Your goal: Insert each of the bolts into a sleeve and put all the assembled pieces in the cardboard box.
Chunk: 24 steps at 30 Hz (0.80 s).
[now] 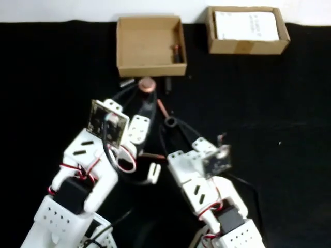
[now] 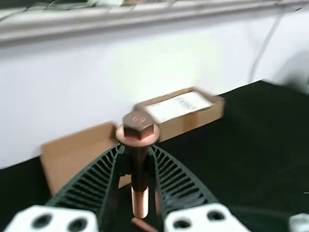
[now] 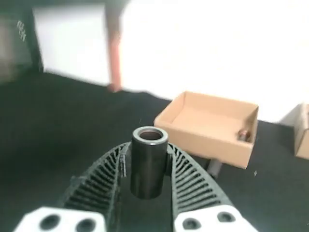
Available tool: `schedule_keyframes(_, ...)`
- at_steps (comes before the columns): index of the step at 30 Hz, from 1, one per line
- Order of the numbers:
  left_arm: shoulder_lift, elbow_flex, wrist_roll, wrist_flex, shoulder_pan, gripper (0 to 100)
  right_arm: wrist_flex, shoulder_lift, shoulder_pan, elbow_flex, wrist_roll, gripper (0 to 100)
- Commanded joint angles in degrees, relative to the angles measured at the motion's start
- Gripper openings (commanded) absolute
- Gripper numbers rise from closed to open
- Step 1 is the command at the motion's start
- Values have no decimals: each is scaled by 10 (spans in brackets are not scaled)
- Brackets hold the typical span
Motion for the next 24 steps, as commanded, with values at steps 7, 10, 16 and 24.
schedule_keyframes(7, 30, -152, 84, 93, 60, 10, -34, 73, -19, 73, 6, 8)
schedule_keyframes(10, 67, -174, 113, 126, 62, 10, -67, 73, -19, 73, 8, 8)
schedule_keyframes(16, 87, -178, 155, 144, 67, 10, -72, 73, -18, 73, 6, 8)
schedule_keyframes(24, 88, -148, 154, 152, 66, 10, -75, 72, -17, 73, 6, 8)
